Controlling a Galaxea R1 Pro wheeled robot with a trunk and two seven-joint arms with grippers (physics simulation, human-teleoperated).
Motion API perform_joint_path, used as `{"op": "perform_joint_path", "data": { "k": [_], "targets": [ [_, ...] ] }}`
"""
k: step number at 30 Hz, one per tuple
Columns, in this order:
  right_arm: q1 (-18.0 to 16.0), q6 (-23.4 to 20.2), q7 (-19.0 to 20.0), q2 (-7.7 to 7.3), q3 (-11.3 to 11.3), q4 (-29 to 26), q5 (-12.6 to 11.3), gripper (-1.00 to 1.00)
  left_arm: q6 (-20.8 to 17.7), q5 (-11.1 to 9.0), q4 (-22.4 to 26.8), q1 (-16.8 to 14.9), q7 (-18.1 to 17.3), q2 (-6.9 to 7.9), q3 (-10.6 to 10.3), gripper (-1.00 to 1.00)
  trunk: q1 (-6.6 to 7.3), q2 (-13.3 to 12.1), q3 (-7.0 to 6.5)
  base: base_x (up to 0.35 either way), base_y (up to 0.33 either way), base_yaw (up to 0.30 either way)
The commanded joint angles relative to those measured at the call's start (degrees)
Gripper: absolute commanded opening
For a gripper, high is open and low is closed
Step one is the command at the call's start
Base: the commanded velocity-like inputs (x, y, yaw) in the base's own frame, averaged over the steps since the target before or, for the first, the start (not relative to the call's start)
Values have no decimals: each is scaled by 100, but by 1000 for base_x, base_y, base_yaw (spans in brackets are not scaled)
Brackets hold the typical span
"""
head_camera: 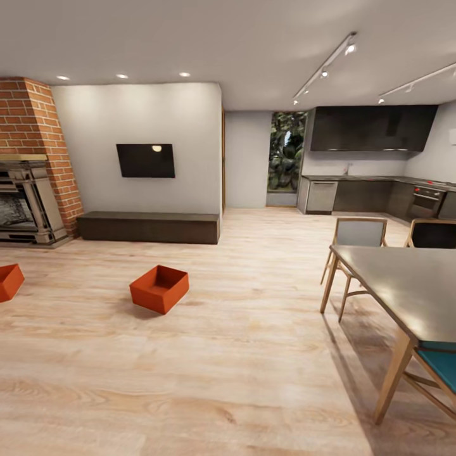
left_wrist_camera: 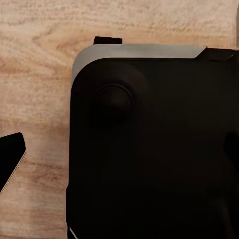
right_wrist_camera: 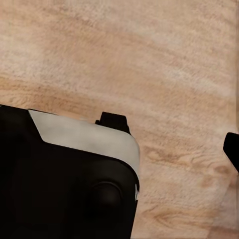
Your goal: Move the two storage containers from the living room to the garage. In the garage, place one container on the floor and stack the other container on top of it (either order is fine).
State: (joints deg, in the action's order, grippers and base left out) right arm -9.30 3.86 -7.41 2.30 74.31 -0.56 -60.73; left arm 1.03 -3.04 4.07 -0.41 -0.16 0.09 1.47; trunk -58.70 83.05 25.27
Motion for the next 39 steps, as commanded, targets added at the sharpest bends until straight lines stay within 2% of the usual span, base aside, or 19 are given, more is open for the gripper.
{"op": "perform_joint_path", "data": {
  "k": [1,21,39],
  "targets": [
    [-2,9,-23,0,50,-5,-51,100,11,-31,-3,-3,-2,0,11,100,-3,3,6,323,0,0],
    [-2,9,-16,-16,72,-5,0,100,11,-30,-3,-3,-2,0,11,100,-3,3,6,323,0,0],
    [-2,18,-22,-10,40,-5,-53,100,11,-32,-3,-3,-2,0,11,100,-3,3,6,323,0,0]
  ]
}}
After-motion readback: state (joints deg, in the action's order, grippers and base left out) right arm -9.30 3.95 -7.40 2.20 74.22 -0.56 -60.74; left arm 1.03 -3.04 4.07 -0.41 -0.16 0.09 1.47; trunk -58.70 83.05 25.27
